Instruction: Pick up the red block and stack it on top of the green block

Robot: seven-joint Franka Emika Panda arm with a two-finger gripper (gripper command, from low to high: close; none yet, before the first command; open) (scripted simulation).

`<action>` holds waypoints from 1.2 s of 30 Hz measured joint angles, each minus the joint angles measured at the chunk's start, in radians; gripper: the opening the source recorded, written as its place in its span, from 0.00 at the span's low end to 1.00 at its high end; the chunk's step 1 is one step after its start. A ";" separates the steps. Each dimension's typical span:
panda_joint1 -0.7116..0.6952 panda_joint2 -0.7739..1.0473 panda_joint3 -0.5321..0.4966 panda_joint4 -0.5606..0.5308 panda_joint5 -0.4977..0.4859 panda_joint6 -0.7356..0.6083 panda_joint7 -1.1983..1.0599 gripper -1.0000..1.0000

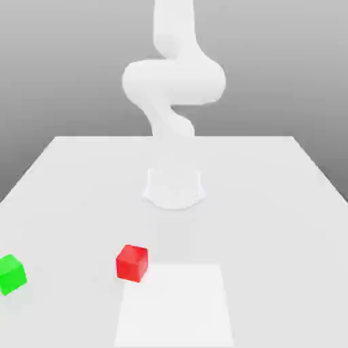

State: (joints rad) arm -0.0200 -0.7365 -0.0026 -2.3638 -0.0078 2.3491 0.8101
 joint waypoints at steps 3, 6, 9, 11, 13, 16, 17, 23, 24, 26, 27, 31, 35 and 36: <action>-0.026 0.093 -0.008 -0.091 -0.012 0.073 0.015 0.50; -0.050 0.185 -0.020 -0.180 -0.023 0.143 0.030 0.50; -0.076 0.277 -0.034 -0.270 -0.032 0.214 0.043 0.50; -0.093 0.342 -0.044 -0.333 -0.036 0.263 0.051 0.50; -0.111 0.411 -0.055 -0.398 -0.038 0.314 0.057 0.50; -0.134 0.533 -0.077 -0.498 -0.034 0.405 0.062 0.50; -0.138 0.595 -0.085 -0.522 -0.026 0.451 0.058 0.50; -0.181 0.867 -0.041 -0.526 0.054 0.672 0.005 0.50; -0.189 0.904 -0.031 -0.521 0.063 0.703 -0.002 0.50; -0.196 0.922 -0.023 -0.518 0.066 0.719 -0.005 0.00; -0.196 0.922 -0.023 -0.518 0.066 0.719 -0.004 0.00; -0.199 0.932 -0.020 -0.517 0.064 0.727 -0.003 0.00; -0.190 0.830 -0.037 -0.532 0.033 0.640 0.020 0.00; -0.191 0.795 -0.039 -0.537 0.022 0.610 0.028 0.00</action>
State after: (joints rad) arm -0.2114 0.0582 -0.0417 -2.9006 0.0144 2.9589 0.8379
